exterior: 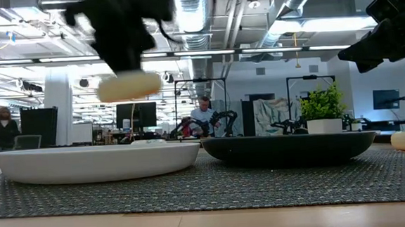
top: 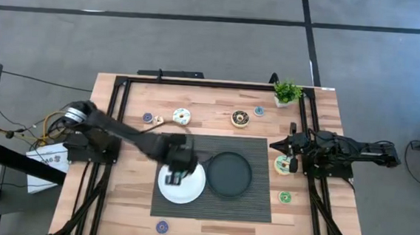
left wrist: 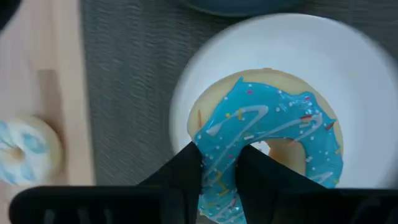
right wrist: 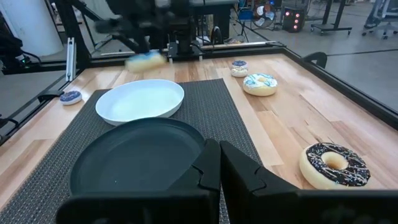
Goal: Pick & Place donuts
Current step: Put the big blue donut on the white plate
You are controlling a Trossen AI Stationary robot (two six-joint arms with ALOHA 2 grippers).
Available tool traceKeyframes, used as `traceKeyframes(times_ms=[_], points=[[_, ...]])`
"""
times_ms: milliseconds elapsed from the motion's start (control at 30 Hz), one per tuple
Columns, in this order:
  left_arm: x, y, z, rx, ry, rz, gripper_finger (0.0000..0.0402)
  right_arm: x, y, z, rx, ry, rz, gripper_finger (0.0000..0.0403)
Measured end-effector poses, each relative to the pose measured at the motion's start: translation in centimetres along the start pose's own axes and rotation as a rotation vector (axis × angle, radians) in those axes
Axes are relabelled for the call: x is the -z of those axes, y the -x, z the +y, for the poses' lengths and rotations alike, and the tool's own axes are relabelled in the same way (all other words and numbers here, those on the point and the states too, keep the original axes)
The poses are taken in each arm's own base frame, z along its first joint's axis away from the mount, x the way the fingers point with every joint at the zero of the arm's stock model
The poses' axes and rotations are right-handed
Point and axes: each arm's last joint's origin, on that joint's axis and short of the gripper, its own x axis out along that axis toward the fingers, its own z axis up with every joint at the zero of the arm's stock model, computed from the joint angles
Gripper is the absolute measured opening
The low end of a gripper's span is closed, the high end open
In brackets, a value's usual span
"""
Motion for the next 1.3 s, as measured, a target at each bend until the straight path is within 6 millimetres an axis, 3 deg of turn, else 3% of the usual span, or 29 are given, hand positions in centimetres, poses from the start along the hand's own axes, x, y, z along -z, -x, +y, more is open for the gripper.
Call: traceKeyframes(times_ms=[167,300,900,1300], points=[[-0.8,-4.2,2.2,0.046,0.019,0.101,0.008,0.0,0.0,0.0,0.0,0.0,0.0,0.0],[-0.8,-5.9,2.7,0.09,0.058,0.151,0.008,0.0,0.0,0.0,0.0,0.0,0.0,0.0],[-0.8,-5.9,1.6,0.117,0.038,0.148,0.008,0.0,0.0,0.0,0.0,0.0,0.0,0.0],[-0.7,-5.9,1.6,0.138,0.116,0.164,0.0089,0.0,0.0,0.0,0.0,0.0,0.001,0.0]])
